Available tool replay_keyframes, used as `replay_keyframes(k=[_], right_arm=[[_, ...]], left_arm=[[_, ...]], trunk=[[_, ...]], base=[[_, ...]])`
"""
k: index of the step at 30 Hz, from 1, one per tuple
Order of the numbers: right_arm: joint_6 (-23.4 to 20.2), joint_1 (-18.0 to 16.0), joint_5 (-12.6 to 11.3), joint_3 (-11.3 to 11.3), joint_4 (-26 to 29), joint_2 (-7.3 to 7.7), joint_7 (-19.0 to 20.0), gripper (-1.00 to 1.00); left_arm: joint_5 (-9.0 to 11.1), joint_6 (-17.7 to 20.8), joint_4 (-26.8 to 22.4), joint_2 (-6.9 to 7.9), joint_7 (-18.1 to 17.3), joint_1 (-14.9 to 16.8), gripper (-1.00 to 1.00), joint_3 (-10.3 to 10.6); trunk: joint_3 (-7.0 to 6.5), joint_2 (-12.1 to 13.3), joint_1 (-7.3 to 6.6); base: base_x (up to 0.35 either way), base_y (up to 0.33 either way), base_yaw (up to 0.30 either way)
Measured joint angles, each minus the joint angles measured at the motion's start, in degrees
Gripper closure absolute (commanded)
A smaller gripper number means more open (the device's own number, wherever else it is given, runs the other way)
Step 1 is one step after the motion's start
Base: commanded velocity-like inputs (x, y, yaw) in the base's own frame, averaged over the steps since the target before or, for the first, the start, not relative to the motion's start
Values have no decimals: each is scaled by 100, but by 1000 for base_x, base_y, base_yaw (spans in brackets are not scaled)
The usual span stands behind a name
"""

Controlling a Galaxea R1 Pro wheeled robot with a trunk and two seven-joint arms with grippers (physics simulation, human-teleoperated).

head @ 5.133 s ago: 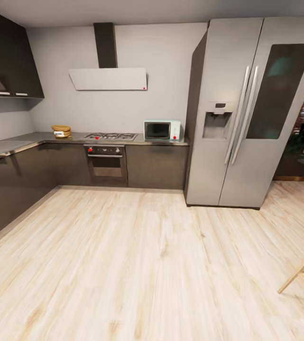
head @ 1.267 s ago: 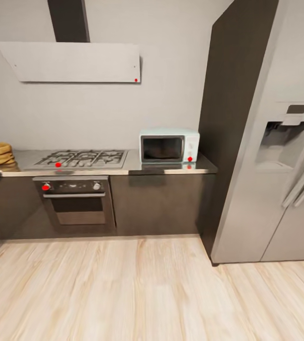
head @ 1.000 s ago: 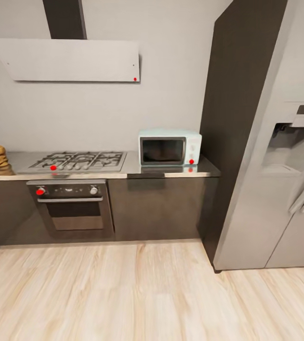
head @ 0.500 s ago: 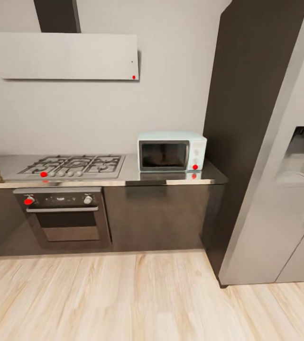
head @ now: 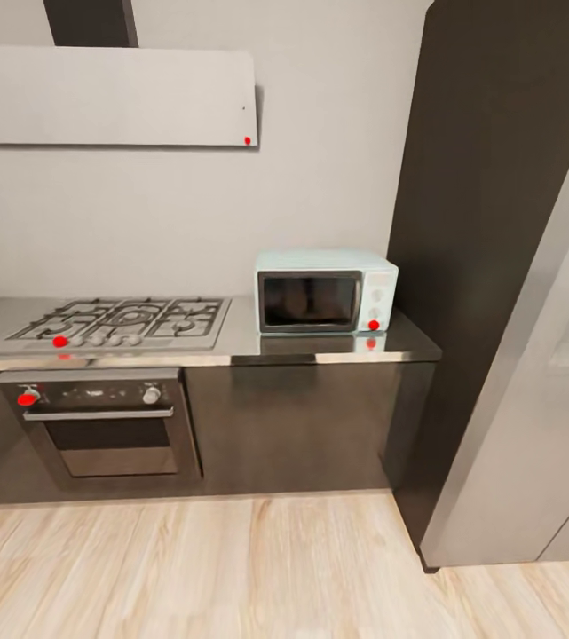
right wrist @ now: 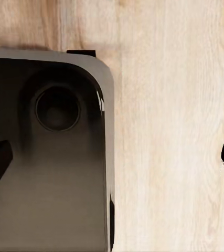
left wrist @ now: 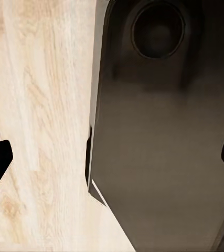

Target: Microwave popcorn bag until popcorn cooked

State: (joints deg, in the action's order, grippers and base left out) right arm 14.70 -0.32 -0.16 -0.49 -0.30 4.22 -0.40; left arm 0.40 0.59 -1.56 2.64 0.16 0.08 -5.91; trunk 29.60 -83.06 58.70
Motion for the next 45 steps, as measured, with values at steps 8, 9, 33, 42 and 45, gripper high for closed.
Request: replay_keyframes(k=[8, 9, 33, 42, 45], right_arm=[[3, 0, 0, 0, -1, -8, 0, -100], [3, 0, 0, 0, -1, -8, 0, -100], [1, 0, 0, 0, 0, -9, 0, -100], [2, 0, 0, 0, 0, -9, 0, -100], [-1, 0, 0, 0, -1, -9, 0, -100]], left_arm=[[0, 0, 3, 0, 0, -2, -100, 0], [0, -1, 3, 0, 0, -1, -100, 1], [0, -4, -6, -103, 8, 0, -100, -13], [1, -3, -6, -88, 8, 0, -100, -16], [1, -3, -6, -88, 8, 0, -100, -15]], trunk=[[0, 0, 0], [0, 0, 0], [-287, 641, -348], [-448, 1002, -545], [-502, 1122, -611]], base=[[299, 0, 0], [243, 0, 0], [16, 0, 0], [0, 0, 0], [0, 0, 0]])
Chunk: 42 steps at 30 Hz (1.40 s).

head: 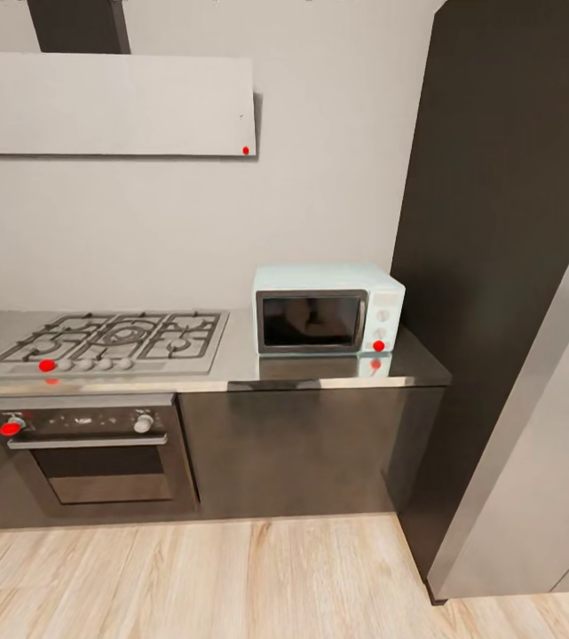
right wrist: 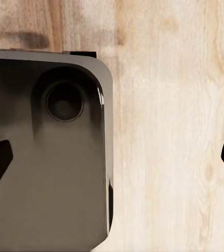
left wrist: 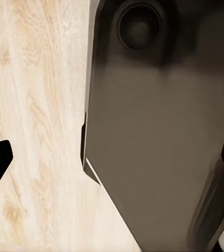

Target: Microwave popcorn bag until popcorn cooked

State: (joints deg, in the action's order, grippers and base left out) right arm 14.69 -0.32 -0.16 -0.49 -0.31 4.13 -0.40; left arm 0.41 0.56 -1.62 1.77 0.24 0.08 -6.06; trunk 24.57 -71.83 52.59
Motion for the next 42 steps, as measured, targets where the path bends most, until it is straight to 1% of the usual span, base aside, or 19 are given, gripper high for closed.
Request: replay_keyframes(k=[7, 13, 42], right_arm=[[-1, 0, 0, 0, 1, 0, 0, -100], [-1, 0, 0, 0, 1, 0, 0, -100], [-3, 0, 0, 0, 0, 0, 0, -100]], left_arm=[[-1, 0, 0, 0, 0, 0, -100, 0], [1, 0, 1, 0, 0, -2, -100, -4], [0, 0, 0, 0, 0, 0, -100, -2]], trunk=[[-126, 281, -154], [-233, 521, -286], [-755, 1686, -923]], base=[[5, 0, 0], [128, -43, 0], [1, 0, 0]])
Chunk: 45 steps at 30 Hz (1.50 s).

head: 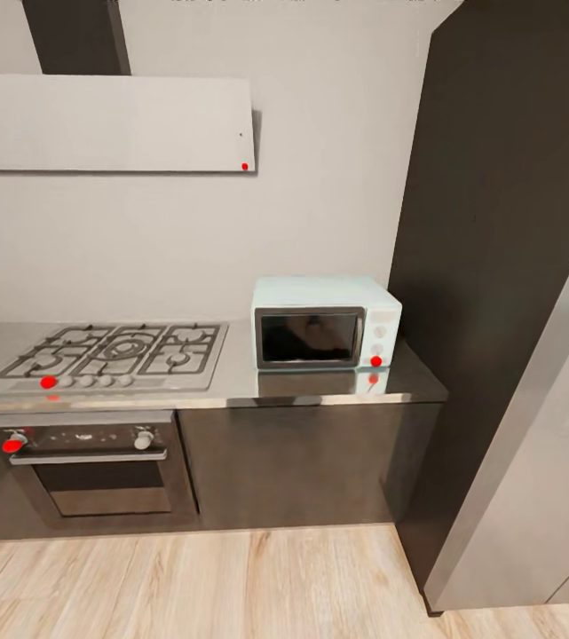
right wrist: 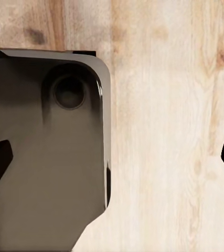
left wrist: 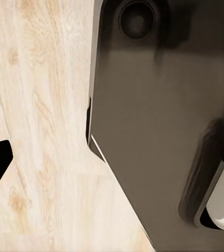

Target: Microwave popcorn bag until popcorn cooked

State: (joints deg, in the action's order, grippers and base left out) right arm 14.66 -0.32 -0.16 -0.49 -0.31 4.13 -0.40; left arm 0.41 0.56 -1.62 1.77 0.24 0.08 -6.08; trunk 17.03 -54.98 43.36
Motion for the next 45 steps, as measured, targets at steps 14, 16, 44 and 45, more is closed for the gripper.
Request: replay_keyframes(k=[14, 16, 44, 45], right_arm=[[-11, -4, 31, 32, 839, 0, -4, -100], [-14, -3, 37, 33, 1410, 1, -10, -100], [-615, -449, 33, 16, 7500, 40, -192, -100], [-833, -589, 33, 14, 7528, 41, -192, -100]], left_arm=[[-1, 0, 2, -8, 0, -2, -100, 5], [-1, 0, 1, -9, 0, -1, -100, 6], [-1, 6, 1, -28, -8, 0, -100, 13], [-1, 7, 1, -23, -8, 0, -100, 9]], trunk=[[-253, 562, -308], [-289, 642, -352], [-433, 965, -531], [-433, 965, -531]], base=[[0, 0, 0], [0, 0, 0], [144, 0, 0], [303, 0, 0]])
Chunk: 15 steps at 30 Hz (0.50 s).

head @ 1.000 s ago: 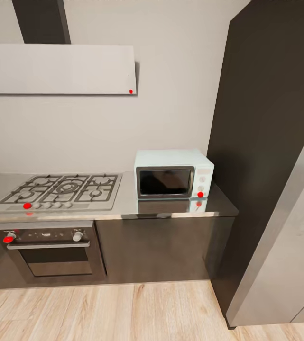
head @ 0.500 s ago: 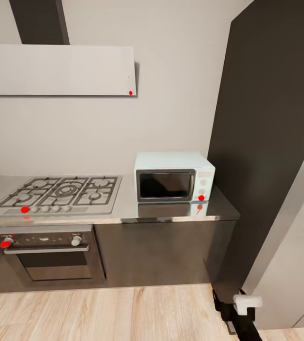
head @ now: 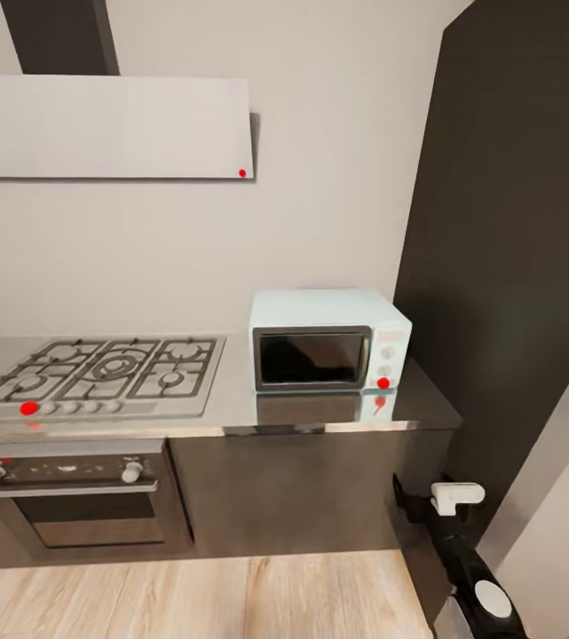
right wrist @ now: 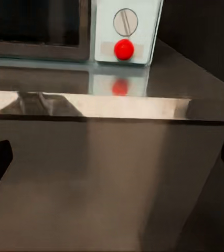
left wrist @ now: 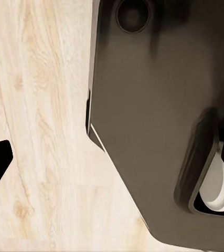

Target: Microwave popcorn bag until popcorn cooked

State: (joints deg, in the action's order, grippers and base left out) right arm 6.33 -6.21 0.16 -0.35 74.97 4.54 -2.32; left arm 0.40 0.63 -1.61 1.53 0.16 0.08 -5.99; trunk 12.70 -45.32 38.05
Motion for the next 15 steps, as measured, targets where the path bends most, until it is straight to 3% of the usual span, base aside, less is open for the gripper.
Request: replay_keyframes(k=[8, 10, 15], right_arm=[[-297, -493, -7, 0, 28, 1, 0, -100], [-370, -576, -8, 1, 28, 1, -1, -100], [-1078, -921, -9, -3, 23, 0, 4, -100]], left_arm=[[0, -38, -1, 11, 3, 0, -100, 1], [0, -49, -2, 7, 1, 0, -100, 4], [0, -70, -2, 6, 1, -2, -100, 5]], trunk=[[0, 0, 0], [0, 0, 2], [0, 1, 3]], base=[[308, 0, 0], [77, 0, 0], [13, 0, 0]])
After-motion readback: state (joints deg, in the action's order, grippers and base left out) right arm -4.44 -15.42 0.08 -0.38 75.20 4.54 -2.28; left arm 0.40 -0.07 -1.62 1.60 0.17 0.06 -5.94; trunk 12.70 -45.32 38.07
